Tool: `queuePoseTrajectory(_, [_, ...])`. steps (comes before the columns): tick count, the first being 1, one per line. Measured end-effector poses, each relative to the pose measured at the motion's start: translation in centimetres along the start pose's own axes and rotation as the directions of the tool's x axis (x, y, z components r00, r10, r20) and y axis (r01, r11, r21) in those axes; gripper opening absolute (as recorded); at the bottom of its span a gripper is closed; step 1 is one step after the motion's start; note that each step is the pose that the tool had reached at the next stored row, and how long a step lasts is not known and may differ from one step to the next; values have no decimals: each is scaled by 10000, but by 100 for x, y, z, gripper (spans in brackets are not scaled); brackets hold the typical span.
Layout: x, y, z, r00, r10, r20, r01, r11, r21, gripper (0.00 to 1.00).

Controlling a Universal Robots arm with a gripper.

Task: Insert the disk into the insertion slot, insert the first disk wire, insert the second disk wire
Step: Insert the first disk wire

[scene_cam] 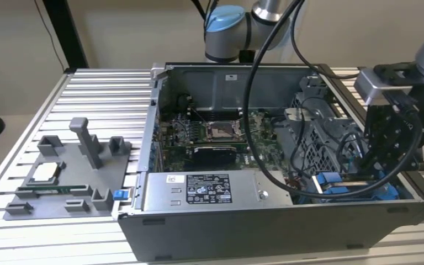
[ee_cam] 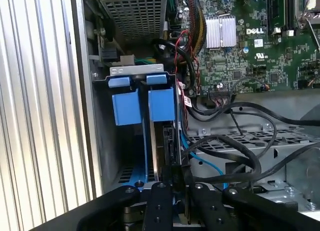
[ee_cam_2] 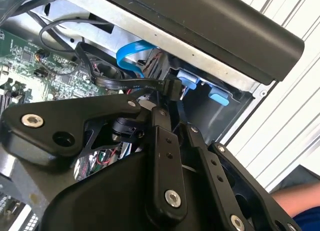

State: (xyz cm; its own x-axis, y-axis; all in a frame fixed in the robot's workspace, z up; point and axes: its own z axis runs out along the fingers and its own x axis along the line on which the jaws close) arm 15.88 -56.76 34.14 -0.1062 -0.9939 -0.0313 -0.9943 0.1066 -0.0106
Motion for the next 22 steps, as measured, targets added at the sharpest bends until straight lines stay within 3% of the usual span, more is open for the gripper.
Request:
queuePoseTrajectory(10, [1,1,40,10000,0,-4,0,10000,-14,0])
queuePoseTrajectory(16, [4,2,120,10000,1,-1,-1,10000,-24,0])
queuePoseTrajectory(21, [4,3,122,10000,2,3,-2,10000,-31,0])
queuePoseTrajectory(22, [3,2,128,10000,2,16,-2,10000,-29,100])
